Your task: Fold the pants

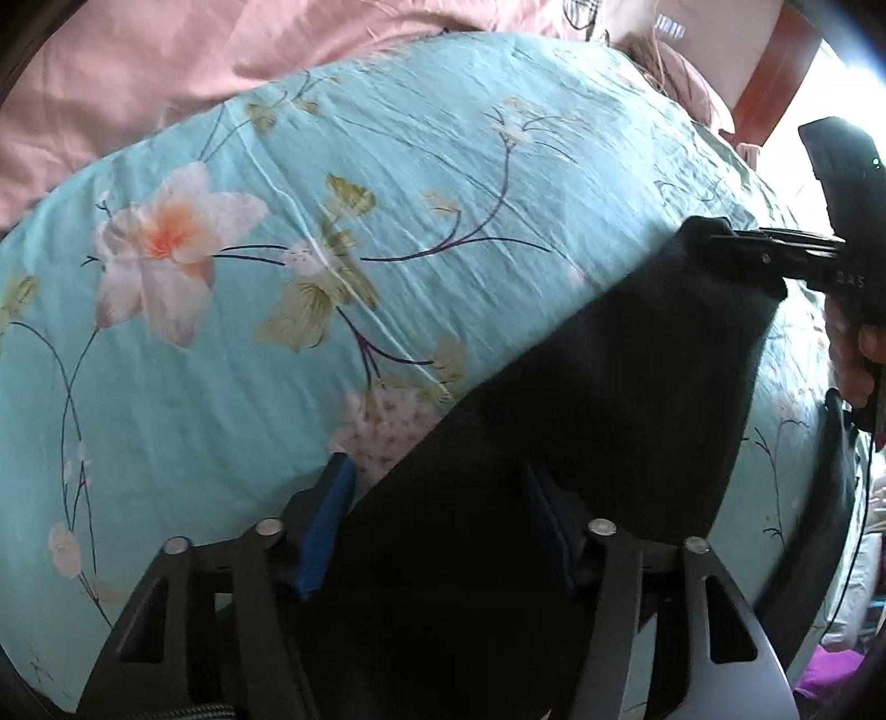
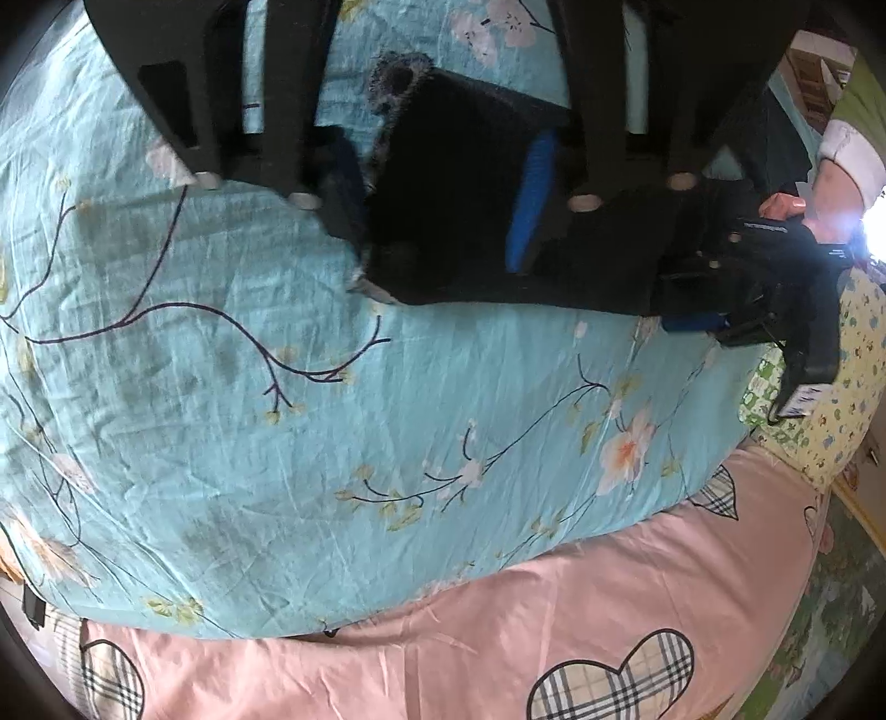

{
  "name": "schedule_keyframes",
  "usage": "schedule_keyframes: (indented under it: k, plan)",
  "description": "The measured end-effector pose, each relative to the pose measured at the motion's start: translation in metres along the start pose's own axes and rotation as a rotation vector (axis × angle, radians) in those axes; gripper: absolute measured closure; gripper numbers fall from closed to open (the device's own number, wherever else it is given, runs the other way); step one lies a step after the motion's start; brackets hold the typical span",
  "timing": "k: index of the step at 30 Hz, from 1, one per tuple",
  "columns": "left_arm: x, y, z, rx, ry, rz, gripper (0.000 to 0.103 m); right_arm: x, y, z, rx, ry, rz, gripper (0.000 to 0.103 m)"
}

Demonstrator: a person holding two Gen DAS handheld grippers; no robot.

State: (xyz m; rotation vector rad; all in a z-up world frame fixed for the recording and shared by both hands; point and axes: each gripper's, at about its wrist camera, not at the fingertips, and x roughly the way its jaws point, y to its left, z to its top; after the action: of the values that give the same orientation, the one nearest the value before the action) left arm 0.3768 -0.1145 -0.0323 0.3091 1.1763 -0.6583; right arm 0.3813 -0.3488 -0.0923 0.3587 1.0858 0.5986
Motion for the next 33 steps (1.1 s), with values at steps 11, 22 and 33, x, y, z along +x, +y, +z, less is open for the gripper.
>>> schedule_keyframes:
  k: [11, 22, 33]
  plan:
    - [-0.065, -0.038, -0.045, 0.001, -0.093, -0.073, 0.096, -0.048, 0.009, -0.012, -0.06, -0.1, 0.057, 0.091]
    - [-0.116, -0.094, -0.098, -0.059, -0.166, -0.102, 0.096, -0.093, 0.012, -0.061, -0.165, -0.18, 0.077, 0.092]
    - [-0.13, -0.146, -0.139, -0.091, -0.194, -0.154, 0.096, -0.132, 0.016, -0.111, -0.262, -0.28, 0.048, 0.093]
